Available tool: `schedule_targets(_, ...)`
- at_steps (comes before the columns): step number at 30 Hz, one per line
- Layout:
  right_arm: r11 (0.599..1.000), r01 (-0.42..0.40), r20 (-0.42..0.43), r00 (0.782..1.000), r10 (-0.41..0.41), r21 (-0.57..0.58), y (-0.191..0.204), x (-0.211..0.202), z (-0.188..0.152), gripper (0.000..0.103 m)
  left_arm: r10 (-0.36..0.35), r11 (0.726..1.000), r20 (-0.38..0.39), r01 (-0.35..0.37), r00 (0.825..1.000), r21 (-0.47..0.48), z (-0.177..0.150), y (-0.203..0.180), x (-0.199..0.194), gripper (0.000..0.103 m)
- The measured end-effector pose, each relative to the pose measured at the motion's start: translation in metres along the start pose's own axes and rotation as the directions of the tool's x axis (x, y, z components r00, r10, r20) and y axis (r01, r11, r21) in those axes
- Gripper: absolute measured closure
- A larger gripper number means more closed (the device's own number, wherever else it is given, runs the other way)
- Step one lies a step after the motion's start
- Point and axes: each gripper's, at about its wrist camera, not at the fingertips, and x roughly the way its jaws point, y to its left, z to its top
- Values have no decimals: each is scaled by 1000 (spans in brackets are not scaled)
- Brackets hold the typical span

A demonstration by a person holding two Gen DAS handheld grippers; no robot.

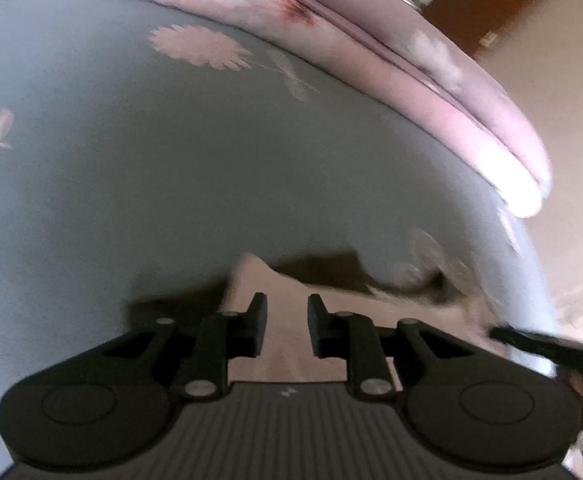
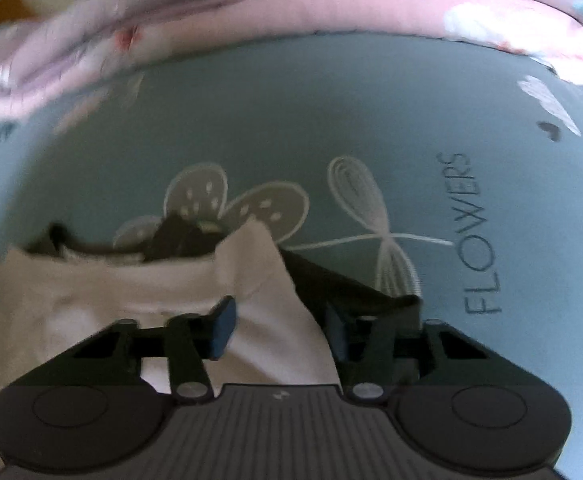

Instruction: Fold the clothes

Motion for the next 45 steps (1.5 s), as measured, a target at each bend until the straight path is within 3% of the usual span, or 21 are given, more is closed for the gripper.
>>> schedule_targets(2,1000,15,-13,1000,-15,-14,2,7,0,100,18,1000,-22,-18,1000,24,-4,-1,10,83)
schedule_targets(8,998,48,2,999,-48,35,-5,18,6,97,105,993,8,-105,994,45,-1,3,25,90)
schedule_targets(10,997,48,-7,999,-48,55,-5,15,5,89,89,996,9,-89,996,20,0,-1,18,89)
schedule_targets(11,997,49,3,999,-49,66,-5,6,3,74,75,997,15,-75,997,21,-1,-5,12,87)
schedule_targets(12,996,48,25,998,-50,74,-4,-7,0,67,61,998,22,-61,998,21,-1,-9,6,81)
schedule_targets(14,994,49,56,997,-55,95,-4,-32,-12,60,32,999,35,-33,999,22,-3,-17,-5,72)
schedule_targets(17,990,58,69,995,-67,129,-10,-62,-38,52,-9,999,15,8,1000,53,-13,-29,-10,69)
schedule_targets(23,966,5,-24,1000,1,260,-33,-63,-97,55,18,999,-30,-17,999,42,-31,-29,-1,70)
schedule_targets(24,963,5,-31,1000,3,269,-34,-62,-102,75,30,999,-36,-29,999,34,-31,-28,0,70)
schedule_targets(25,960,10,-34,999,0,280,-35,-61,-106,89,38,999,-41,-37,998,24,-32,-26,0,69)
schedule_targets(27,945,17,-23,1000,-10,326,-38,-63,-108,95,41,999,-49,-41,998,4,-34,-23,1,68)
schedule_targets(33,949,65,-25,998,-60,310,-34,-58,-107,96,125,992,-68,-122,990,37,-39,-16,4,68)
schedule_targets(37,950,90,-47,996,-80,298,-31,-60,-104,92,120,993,-76,-119,990,14,-34,-14,-1,68)
schedule_targets(38,951,101,-46,995,-91,293,-28,-65,-101,86,102,995,-66,-101,993,24,-33,-19,-6,68)
schedule_targets(40,953,126,0,991,-131,276,-20,-83,-93,83,68,997,-48,-66,997,48,-30,-29,-14,62)
schedule_targets(43,960,33,98,993,-62,280,0,-100,-84,83,49,992,-45,-43,998,119,-32,-46,-11,60)
schedule_targets(45,967,-56,108,994,30,248,20,-92,-79,83,45,991,-50,-38,998,132,-36,-51,-2,60)
